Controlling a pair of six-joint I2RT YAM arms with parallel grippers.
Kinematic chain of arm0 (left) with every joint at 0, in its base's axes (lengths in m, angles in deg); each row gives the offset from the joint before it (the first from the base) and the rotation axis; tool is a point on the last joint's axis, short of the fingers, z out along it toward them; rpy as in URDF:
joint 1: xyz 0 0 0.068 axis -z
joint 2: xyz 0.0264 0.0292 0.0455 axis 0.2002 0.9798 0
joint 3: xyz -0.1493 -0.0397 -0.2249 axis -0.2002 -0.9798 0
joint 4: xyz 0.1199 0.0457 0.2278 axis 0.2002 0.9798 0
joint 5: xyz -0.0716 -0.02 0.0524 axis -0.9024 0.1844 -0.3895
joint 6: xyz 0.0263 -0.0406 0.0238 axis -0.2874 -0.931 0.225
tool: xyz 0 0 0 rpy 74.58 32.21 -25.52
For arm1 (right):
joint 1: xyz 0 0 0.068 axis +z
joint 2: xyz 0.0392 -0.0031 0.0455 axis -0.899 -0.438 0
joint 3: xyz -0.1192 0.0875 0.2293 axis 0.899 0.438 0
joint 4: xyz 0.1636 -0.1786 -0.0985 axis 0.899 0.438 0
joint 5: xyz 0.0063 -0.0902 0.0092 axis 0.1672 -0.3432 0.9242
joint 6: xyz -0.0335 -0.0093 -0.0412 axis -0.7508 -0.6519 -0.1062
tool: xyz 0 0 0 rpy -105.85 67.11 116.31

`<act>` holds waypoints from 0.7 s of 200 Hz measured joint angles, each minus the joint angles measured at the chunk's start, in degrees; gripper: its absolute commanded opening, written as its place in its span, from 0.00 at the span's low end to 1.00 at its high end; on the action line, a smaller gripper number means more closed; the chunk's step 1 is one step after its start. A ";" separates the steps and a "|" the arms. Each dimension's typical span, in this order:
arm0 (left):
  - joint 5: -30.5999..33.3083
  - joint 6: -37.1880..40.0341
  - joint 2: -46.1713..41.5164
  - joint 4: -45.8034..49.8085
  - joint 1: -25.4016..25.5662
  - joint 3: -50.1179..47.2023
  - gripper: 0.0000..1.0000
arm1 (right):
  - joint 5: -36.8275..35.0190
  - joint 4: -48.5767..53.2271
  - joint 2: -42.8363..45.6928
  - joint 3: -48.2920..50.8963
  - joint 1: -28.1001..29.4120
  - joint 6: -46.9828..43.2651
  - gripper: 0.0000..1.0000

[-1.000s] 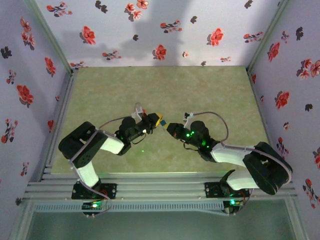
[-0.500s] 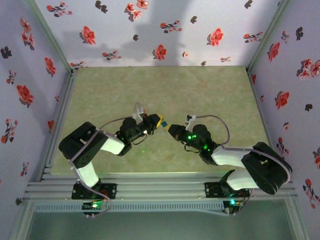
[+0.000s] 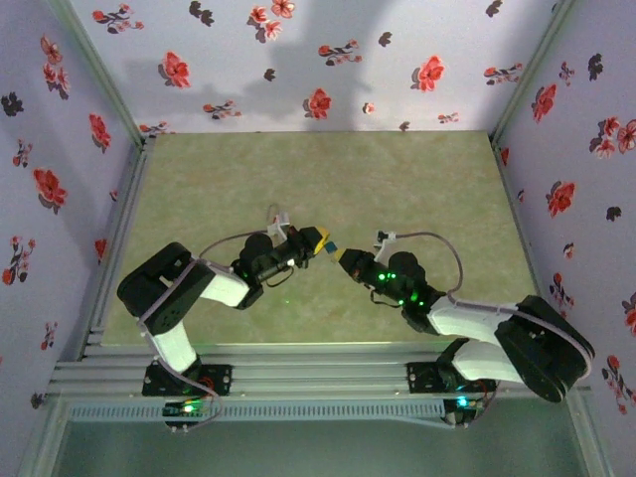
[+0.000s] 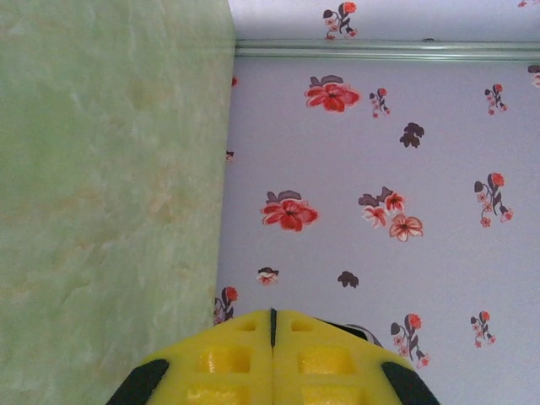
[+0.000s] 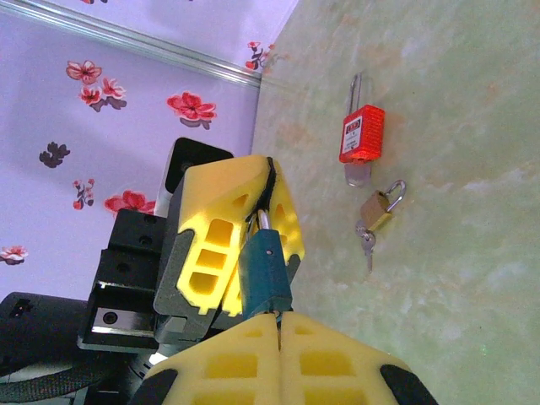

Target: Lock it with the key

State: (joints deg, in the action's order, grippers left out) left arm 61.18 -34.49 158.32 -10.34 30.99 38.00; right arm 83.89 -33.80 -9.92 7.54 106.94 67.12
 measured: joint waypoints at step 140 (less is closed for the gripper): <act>0.57 -0.22 0.52 0.02 0.39 1.01 0.00 | -1.53 4.37 5.81 2.05 0.74 -0.17 0.00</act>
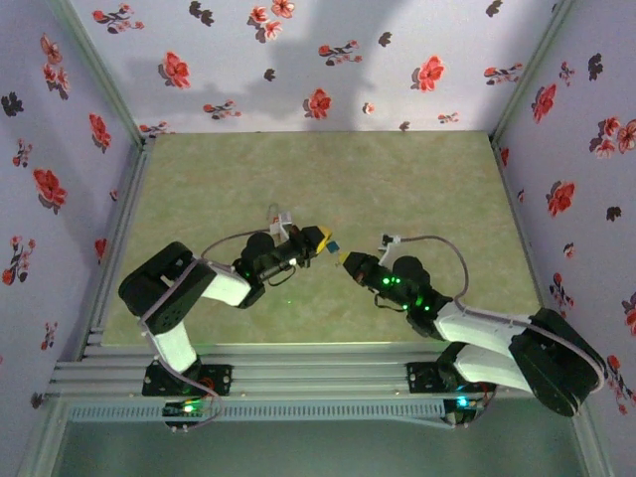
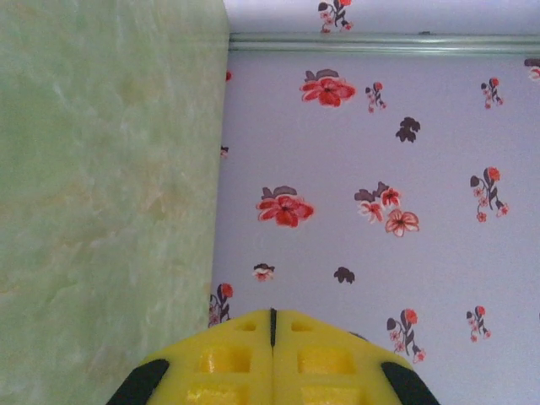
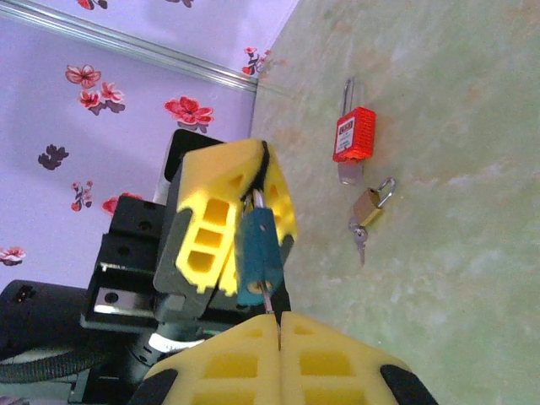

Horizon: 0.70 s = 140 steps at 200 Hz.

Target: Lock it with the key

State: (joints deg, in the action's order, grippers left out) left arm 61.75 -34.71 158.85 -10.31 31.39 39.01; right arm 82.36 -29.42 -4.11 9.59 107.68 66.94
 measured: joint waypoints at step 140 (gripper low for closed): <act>1.44 -0.04 7.48 1.36 -1.11 5.86 0.00 | -3.67 30.99 25.09 -2.32 -2.60 -8.37 0.00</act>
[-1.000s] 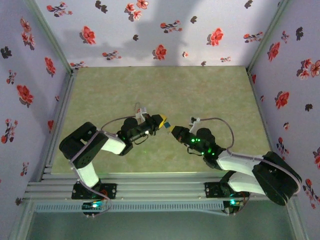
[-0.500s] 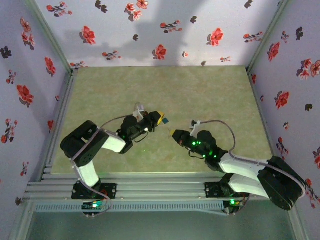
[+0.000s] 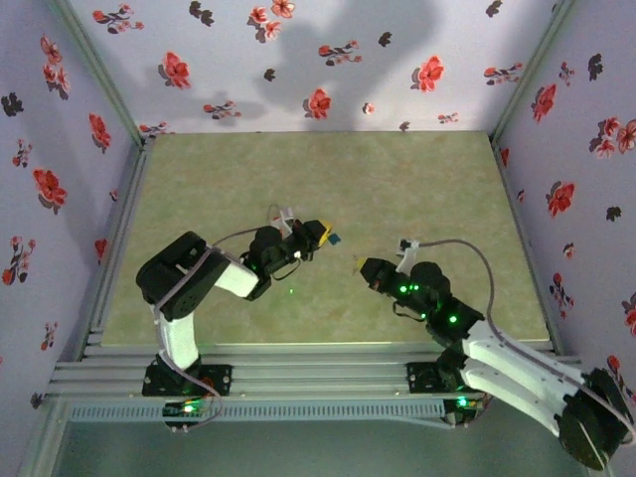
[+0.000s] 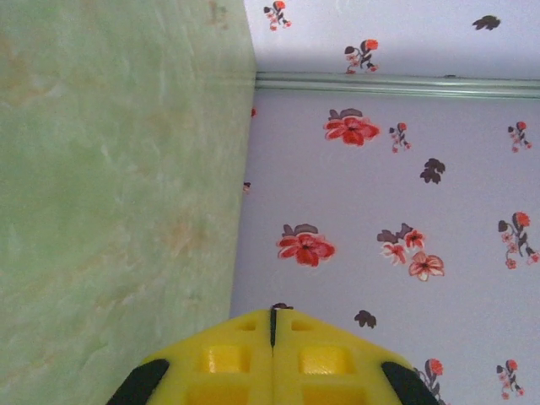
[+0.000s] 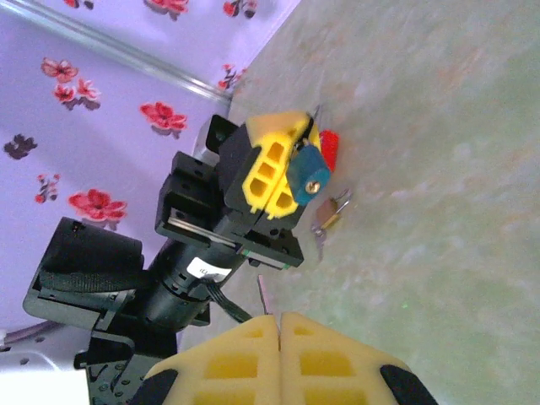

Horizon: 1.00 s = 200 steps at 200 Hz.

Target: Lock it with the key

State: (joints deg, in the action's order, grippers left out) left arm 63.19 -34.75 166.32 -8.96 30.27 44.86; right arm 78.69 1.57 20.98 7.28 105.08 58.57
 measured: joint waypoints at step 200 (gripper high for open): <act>-9.77 24.22 21.24 66.38 0.00 52.89 0.00 | -0.26 43.78 14.91 -15.74 -10.43 -14.34 0.00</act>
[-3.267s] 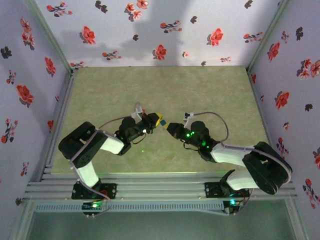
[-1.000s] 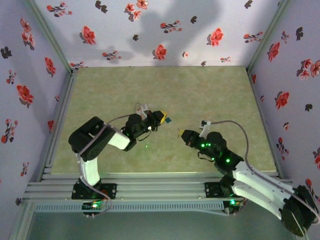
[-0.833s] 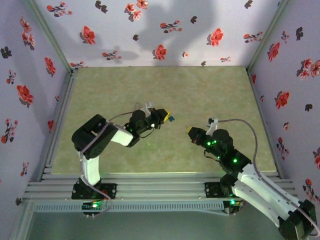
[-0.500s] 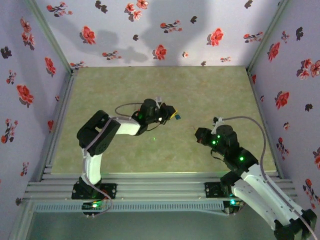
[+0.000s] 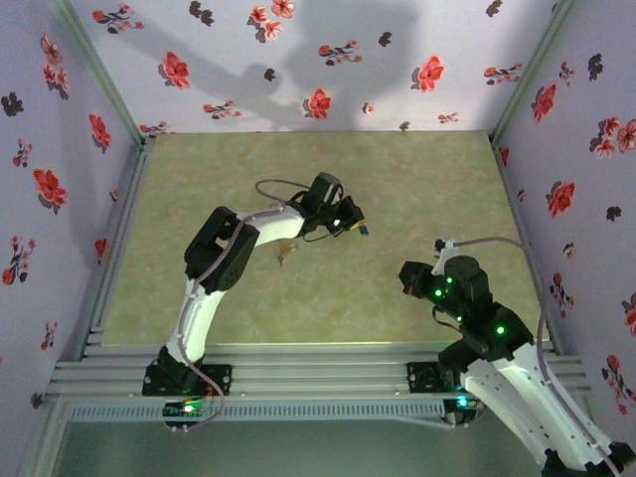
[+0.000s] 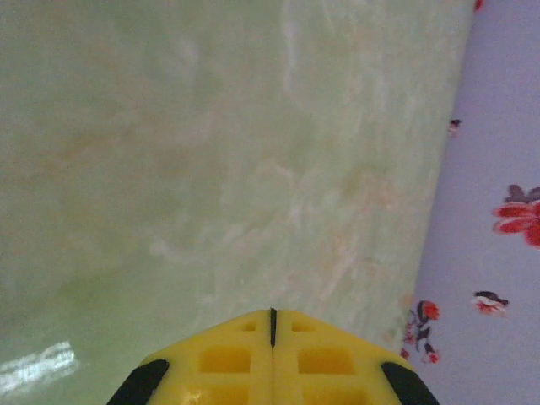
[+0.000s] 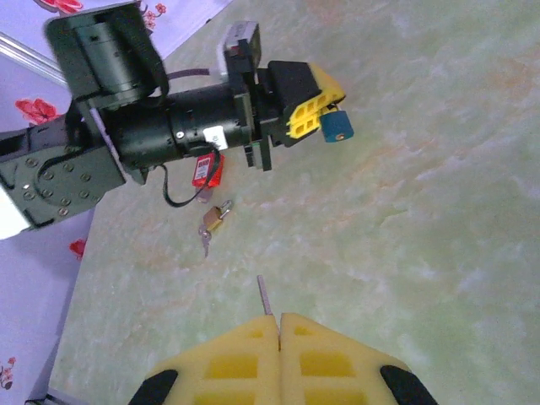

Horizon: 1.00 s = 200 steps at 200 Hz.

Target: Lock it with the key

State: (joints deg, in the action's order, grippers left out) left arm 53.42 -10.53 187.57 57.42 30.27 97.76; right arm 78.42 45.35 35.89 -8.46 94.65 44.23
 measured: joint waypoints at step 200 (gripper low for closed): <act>5.07 10.91 17.79 29.44 -0.22 33.90 0.00 | 0.09 8.37 6.14 -1.33 0.00 -0.28 0.00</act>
State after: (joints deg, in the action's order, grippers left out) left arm 58.50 0.37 205.36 86.86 30.05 131.66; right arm 78.51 53.72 42.03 -9.79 94.65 43.95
